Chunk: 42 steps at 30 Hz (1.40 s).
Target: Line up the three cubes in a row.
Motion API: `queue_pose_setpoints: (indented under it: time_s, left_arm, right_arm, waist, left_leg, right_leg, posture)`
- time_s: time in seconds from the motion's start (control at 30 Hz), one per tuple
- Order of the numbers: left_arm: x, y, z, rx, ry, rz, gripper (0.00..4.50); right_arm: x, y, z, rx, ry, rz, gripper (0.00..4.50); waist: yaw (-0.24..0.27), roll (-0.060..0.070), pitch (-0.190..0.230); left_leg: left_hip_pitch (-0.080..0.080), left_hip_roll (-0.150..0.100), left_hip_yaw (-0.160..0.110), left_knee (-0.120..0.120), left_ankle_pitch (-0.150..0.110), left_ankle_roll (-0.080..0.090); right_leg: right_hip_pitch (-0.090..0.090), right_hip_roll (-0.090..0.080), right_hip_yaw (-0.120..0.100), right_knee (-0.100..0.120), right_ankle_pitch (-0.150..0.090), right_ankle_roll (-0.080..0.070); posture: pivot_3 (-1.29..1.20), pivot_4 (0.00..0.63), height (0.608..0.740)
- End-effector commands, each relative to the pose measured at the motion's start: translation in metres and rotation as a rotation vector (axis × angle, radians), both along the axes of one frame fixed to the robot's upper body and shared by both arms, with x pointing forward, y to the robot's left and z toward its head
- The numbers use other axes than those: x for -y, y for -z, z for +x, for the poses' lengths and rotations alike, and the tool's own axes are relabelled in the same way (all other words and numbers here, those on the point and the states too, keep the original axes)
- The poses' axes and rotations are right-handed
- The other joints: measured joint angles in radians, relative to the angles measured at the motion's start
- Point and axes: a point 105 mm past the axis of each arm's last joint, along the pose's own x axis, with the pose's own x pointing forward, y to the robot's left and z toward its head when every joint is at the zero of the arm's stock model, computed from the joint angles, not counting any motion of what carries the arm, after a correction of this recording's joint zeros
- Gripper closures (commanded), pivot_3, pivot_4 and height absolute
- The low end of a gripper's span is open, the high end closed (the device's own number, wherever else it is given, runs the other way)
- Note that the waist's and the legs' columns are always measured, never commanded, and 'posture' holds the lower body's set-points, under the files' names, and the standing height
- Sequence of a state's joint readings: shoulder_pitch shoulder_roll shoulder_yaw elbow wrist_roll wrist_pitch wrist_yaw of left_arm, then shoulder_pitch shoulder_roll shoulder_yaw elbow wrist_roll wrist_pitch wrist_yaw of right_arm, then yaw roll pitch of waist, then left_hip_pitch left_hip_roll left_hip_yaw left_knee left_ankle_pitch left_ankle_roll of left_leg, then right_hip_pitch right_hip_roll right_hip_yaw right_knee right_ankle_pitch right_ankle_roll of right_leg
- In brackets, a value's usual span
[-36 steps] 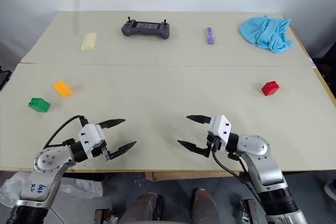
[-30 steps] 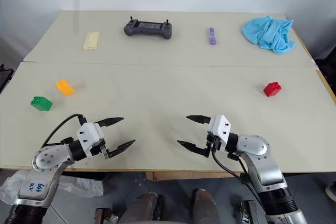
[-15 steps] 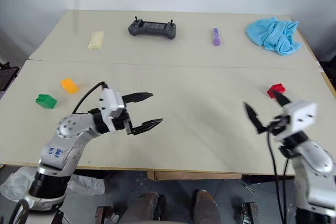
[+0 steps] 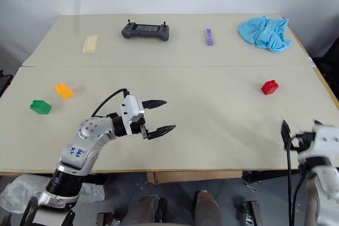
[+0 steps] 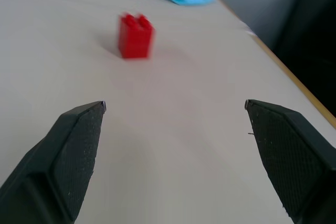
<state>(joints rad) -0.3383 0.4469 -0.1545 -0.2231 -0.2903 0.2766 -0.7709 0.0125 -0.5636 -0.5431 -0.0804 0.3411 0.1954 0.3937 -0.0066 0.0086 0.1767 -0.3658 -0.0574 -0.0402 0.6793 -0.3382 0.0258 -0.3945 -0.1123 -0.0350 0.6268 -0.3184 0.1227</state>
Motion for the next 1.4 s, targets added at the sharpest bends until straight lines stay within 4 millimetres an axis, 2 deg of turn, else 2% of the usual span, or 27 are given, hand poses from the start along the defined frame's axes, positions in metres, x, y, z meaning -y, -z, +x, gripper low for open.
queue_pose_setpoints:
  time_s: [0.03, 0.23, 0.33, 0.53, 0.77, 0.87, 1.03, 1.1, 1.23, 1.27, 1.3, 1.33, 1.4]
  left_arm:
    - [-0.005, -0.018, -0.003, 0.072, -0.016, -0.039, 0.01]
    - [-0.002, -0.016, -0.008, 0.079, -0.011, -0.025, 0.01]
    - [-0.004, -0.018, -0.011, 0.071, -0.027, -0.041, 0.01]
    - [-0.009, -0.021, -0.014, 0.069, -0.07, -0.049, 0.01]
    - [-0.011, -0.023, -0.015, 0.071, -0.082, -0.046, 0.01]
    - [-0.012, -0.028, -0.013, 0.067, -0.1, -0.083, 0.0]
    - [-0.013, -0.028, -0.012, 0.061, -0.099, -0.077, 0.0]
    - [-0.014, -0.028, -0.011, 0.061, -0.102, -0.078, 0.0]
    - [-0.018, -0.028, -0.01, 0.056, -0.12, -0.081, 0.0]
    - [-0.02, -0.026, -0.01, 0.053, -0.124, -0.076, 0.0]
    - [-0.024, -0.023, -0.011, 0.047, -0.128, -0.065, 0.0]
    - [-0.026, -0.021, -0.011, 0.043, -0.131, -0.057, 0.0]
    - [-0.033, -0.013, -0.013, 0.028, -0.134, -0.031, 0.0]
  right_arm:
    - [0.006, -0.024, 0.033, -0.063, -0.1, -0.021, 0.0]
    - [0.01, -0.038, 0.09, -0.133, -0.167, -0.085, 0.0]
    - [0.011, -0.033, 0.108, -0.184, -0.166, -0.083, 0.0]
    - [0.014, -0.027, 0.124, -0.243, -0.123, -0.106, 0.0]
    - [0.008, -0.005, 0.127, -0.327, -0.136, -0.04, 0.0]
    - [0.005, -0.001, 0.127, -0.335, -0.155, -0.023, 0.65]
    - [0.002, -0.004, 0.128, -0.311, -0.179, -0.021, 2.34]
    - [-0.008, -0.009, 0.129, -0.299, -0.255, -0.015, 3.02]
    - [-0.043, -0.026, 0.13, -0.247, -0.481, -0.136, 3.02]
    - [-0.057, -0.029, 0.129, -0.243, -0.564, -0.192, 3.02]
    - [-0.082, -0.031, 0.122, -0.244, -0.728, -0.265, 3.02]
    - [-0.098, -0.031, 0.116, -0.248, -0.841, -0.313, 3.02]
    - [-0.137, -0.025, 0.093, -0.313, -1.119, -0.384, 3.02]
  waist:
    - [0.004, 0.001, 0.0]
    - [0.011, 0.001, 0.001]
    - [0.006, 0.001, 0.001]
    - [0.006, 0.001, 0.001]
    - [0.004, 0.001, 0.001]
    - [0.004, 0.001, 0.001]
    - [0.004, 0.001, 0.001]
    - [0.004, 0.001, 0.001]
    - [0.002, 0.001, 0.001]
    - [0.001, 0.001, 0.001]
    - [0.001, 0.001, 0.001]
    - [-0.001, 0.001, 0.001]
    - [-0.001, 0.001, 0.001]
  left_leg:
    - [0.0, 0.0, 0.0, 0.0, 0.0, 0.001]
    - [-0.003, -0.001, -0.005, 0.0, 0.001, 0.0]
    - [-0.005, -0.002, -0.004, 0.001, 0.0, 0.001]
    - [-0.006, -0.001, -0.005, 0.0, 0.0, 0.001]
    - [-0.006, -0.001, -0.005, 0.001, 0.0, 0.001]
    - [-0.006, -0.001, -0.005, 0.001, 0.0, 0.001]
    - [-0.006, -0.001, -0.005, 0.001, 0.0, 0.001]
    - [-0.006, -0.001, -0.005, 0.001, 0.0, 0.001]
    - [-0.005, -0.001, -0.005, 0.001, 0.0, 0.001]
    - [-0.005, -0.001, -0.005, 0.001, 0.0, 0.0]
    - [-0.005, -0.001, -0.005, 0.001, 0.0, 0.0]
    - [-0.005, 0.0, -0.005, 0.0, 0.0, 0.0]
    - [-0.005, 0.001, -0.005, 0.0, 0.0, -0.001]
  right_leg:
    - [0.0, 0.0, 0.0, 0.0, 0.0, 0.0]
    - [0.0, -0.001, -0.004, -0.001, 0.0, 0.0]
    - [0.0, -0.002, -0.004, -0.001, 0.0, 0.001]
    - [0.0, -0.002, -0.006, -0.002, 0.0, 0.001]
    - [0.0, -0.002, -0.006, -0.005, 0.0, 0.001]
    - [0.0, -0.002, -0.006, -0.005, 0.0, 0.001]
    - [0.0, -0.002, -0.006, -0.005, 0.0, 0.001]
    - [0.0, -0.002, -0.006, -0.005, 0.0, 0.001]
    - [0.0, -0.001, -0.006, -0.005, 0.0, 0.001]
    - [0.0, -0.001, -0.006, -0.005, 0.0, 0.001]
    - [0.0, -0.001, -0.006, -0.004, 0.0, 0.001]
    - [0.0, -0.001, -0.006, -0.004, 0.0, 0.001]
    - [0.0, 0.0, -0.006, -0.003, 0.0, 0.001]
  posture:
    - [0.0, 0.15, 0.74]
    - [0.0, 0.15, 0.74]
    - [0.0, 0.15, 0.74]
    - [0.0, 0.15, 0.74]
    - [0.0, 0.15, 0.74]
    - [0.0, 0.15, 0.74]
    - [0.0, 0.15, 0.74]
    - [0.0, 0.15, 0.74]
    - [0.0, 0.15, 0.74]
    - [0.0, 0.15, 0.74]
    - [0.0, 0.15, 0.74]
    - [0.0, 0.15, 0.74]
    - [0.0, 0.15, 0.74]
